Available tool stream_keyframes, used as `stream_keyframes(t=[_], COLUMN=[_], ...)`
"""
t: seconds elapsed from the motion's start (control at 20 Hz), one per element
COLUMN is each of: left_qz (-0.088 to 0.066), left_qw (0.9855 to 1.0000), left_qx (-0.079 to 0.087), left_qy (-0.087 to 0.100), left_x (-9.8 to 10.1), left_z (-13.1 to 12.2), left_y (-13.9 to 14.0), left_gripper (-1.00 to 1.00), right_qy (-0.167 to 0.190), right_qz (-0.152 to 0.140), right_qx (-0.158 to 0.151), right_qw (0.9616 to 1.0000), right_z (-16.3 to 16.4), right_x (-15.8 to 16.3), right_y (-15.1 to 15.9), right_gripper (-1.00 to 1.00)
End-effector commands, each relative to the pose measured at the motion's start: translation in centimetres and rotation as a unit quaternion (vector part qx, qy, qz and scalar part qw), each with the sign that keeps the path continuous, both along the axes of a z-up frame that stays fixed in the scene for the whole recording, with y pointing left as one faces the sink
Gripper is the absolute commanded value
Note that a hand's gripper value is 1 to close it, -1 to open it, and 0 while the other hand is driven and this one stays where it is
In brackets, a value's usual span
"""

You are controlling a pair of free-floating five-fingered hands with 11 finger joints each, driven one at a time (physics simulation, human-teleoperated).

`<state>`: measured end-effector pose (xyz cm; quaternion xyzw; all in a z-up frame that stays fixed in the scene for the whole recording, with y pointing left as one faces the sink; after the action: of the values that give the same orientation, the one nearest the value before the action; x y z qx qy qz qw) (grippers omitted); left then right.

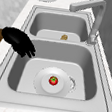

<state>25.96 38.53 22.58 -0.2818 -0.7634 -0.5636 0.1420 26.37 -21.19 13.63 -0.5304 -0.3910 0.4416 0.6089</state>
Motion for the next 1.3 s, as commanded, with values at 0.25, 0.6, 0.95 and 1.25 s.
stream_keyframes(t=[0.25, 0.6, 0.95, 1.25], left_qz=[0.033, 0.021, 0.003, -0.002], left_qw=[0.9994, 0.9998, 1.0, 1.0], left_qx=[0.004, 0.004, 0.004, 0.007], left_qy=[0.005, -0.001, -0.004, -0.006], left_x=[0.0, 0.0, 0.0, 0.0], left_z=[-1.4, -2.1, -2.2, -2.2], left_y=[-3.0, -3.9, -4.0, -3.9], left_gripper=[-1.0, -1.0, -1.0, 0.0], right_qy=[0.0, 0.0, 0.0, -0.022], right_qz=[0.0, 0.0, 0.0, 0.016], right_qx=[0.0, 0.0, 0.0, -0.003], right_qw=[1.0, 1.0, 1.0, 0.9996], right_z=[0.0, 0.0, 0.0, 0.1], right_x=[0.0, 0.0, 0.0, 0.2], right_y=[0.0, 0.0, 0.0, 0.7], right_gripper=[0.0, 0.0, 0.0, -1.0])
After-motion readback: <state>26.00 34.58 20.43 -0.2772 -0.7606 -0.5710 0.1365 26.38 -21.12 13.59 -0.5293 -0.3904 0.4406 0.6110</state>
